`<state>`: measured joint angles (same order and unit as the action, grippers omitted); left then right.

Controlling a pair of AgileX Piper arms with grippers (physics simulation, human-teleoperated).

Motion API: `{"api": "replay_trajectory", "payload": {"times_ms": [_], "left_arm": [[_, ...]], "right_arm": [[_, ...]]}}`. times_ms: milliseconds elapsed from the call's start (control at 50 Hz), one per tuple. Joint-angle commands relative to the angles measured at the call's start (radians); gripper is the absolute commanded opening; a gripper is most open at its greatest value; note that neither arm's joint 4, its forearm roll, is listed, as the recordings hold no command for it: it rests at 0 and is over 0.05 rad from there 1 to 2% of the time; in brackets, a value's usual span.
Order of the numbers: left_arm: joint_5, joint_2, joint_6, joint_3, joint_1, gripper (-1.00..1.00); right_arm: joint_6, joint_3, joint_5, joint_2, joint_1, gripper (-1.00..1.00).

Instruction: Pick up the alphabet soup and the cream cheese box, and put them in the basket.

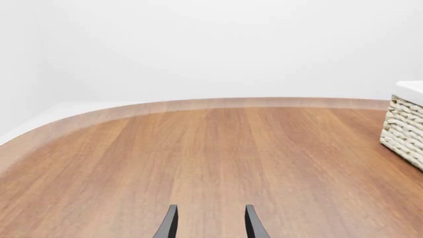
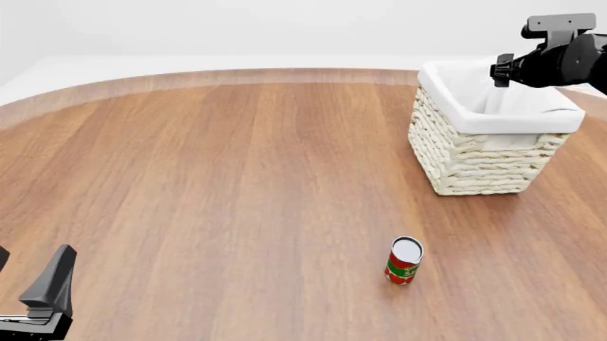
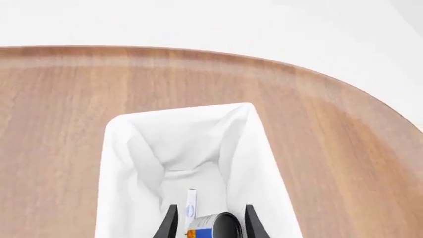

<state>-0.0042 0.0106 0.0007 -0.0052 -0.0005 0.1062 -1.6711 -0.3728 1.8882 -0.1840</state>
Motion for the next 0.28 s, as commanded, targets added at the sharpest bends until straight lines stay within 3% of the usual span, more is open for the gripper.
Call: {"api": "replay_trajectory", "payload": {"times_ms": [20,280], "left_arm": [[0.001,-0.001,0.0,0.0,0.0,1.0],[-0.001,0.001,0.0,0.0,0.0,1.0]], "right_arm": [[0.008,0.023,0.03,-0.02,0.001,1.0],[0.027,0.049,0.065,-0.042,0.0,1.0]]}}
